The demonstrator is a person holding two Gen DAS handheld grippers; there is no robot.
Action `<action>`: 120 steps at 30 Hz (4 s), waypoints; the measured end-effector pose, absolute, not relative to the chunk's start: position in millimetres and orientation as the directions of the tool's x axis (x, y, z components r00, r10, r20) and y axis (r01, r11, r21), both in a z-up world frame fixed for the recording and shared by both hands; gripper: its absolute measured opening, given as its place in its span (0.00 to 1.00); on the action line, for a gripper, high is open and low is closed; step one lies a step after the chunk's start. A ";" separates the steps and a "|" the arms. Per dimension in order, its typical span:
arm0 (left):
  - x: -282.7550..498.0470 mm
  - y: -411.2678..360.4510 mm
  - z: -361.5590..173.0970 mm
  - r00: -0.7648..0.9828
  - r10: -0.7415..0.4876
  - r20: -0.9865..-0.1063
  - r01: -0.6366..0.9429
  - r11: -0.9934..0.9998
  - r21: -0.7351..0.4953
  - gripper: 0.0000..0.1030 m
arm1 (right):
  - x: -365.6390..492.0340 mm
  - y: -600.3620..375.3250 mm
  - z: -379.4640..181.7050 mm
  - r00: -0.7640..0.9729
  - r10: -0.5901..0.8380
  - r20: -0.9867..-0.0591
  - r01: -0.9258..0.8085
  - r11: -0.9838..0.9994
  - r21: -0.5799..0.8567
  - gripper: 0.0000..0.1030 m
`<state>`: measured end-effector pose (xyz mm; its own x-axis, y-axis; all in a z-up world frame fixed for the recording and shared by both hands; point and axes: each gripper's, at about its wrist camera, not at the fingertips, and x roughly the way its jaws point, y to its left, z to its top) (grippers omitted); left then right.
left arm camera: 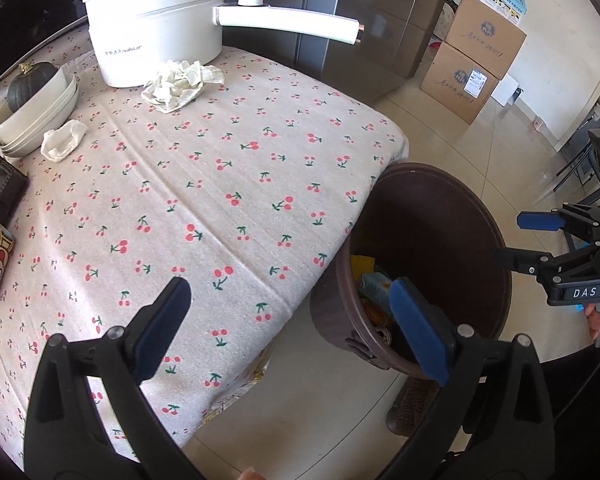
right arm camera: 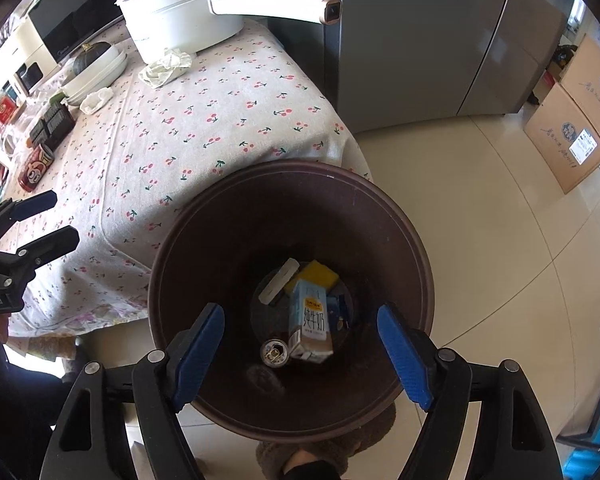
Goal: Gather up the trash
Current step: 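Open both grippers over the bin to drop the carton and pepper, then move both grippers back from the bin over the table, then grasp the red milk can with the left gripper while the right gripper grasps the crumpled tissue, then carry the can and tissue over the bin and open the left gripper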
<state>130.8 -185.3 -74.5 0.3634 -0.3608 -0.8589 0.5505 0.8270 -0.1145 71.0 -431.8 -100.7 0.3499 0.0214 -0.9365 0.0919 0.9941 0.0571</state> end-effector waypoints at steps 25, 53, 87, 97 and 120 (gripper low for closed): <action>147.0 -87.7 -56.0 0.434 -0.288 -0.854 0.393 0.913 -0.108 0.98 | 125.9 -334.7 -84.7 0.371 0.041 -0.928 -0.082 0.997 0.012 0.81; 208.7 55.0 -74.0 0.632 -0.019 -0.775 0.065 0.998 0.028 0.99 | 219.3 -213.5 -88.9 0.499 0.126 -0.857 -0.161 0.986 0.051 0.84; 270.6 81.3 -119.7 0.600 -0.205 -0.773 0.246 0.967 -0.066 0.66 | 399.6 -241.5 -149.6 0.602 0.109 -0.791 -0.095 0.993 0.065 0.50; 252.2 60.0 -110.6 0.581 -0.193 -0.791 0.255 0.966 -0.048 0.56 | 344.7 -244.4 -126.4 0.613 0.138 -0.778 -0.154 0.987 0.054 0.33; 169.7 10.0 -79.3 0.625 -0.196 -0.755 0.263 0.964 -0.034 0.53 | 179.1 -283.0 -86.2 0.618 0.098 -0.780 -0.118 0.993 0.031 0.33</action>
